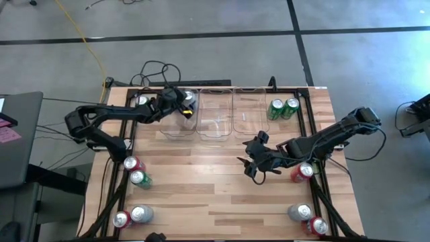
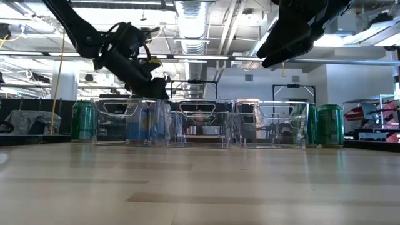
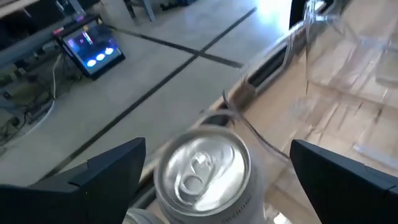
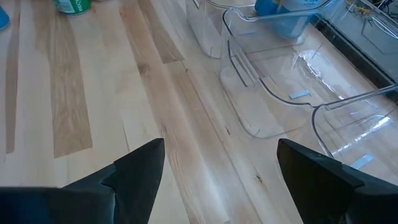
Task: Sort soda cans
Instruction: Put the blue-white soda can into the left transparent bin
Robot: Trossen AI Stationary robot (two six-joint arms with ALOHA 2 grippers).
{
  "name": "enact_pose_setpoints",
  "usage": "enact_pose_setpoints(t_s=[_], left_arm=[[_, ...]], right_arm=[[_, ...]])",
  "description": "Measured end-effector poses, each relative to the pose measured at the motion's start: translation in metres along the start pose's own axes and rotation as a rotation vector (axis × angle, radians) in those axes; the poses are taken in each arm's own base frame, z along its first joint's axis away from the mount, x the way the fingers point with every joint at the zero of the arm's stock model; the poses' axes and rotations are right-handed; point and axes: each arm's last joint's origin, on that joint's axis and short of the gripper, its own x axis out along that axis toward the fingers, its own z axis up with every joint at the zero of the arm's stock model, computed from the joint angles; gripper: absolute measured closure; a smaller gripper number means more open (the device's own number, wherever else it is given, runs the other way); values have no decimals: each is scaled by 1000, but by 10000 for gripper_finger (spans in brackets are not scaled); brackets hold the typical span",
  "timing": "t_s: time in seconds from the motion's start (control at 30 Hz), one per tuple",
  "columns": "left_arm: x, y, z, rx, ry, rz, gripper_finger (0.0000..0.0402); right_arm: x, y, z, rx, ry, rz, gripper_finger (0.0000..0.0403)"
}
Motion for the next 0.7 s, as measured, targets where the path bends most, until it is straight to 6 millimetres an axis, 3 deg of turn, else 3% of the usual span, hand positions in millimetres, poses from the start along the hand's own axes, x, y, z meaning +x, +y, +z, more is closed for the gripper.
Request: enact_pose_setpoints(t_s=[0.13, 0.27, 0.37, 0.5, 0.7], left_arm=[[-22, 2, 20, -5, -65, -17, 13], [-63, 8, 43, 0, -160, -47, 13], [-93, 11, 49, -18, -175, -88, 13], [-120, 8, 42, -48, -149, -161, 13], [-133, -11, 10, -106, -170, -270, 13]], right_arm=[[0, 0, 0, 1, -5, -11, 74], [0, -3, -3, 0, 14, -52, 74], [-3, -8, -9, 16, 71, -84, 74], [-12, -20, -19, 63, 189, -124, 74], [-30, -28, -32, 179, 392, -86, 74]])
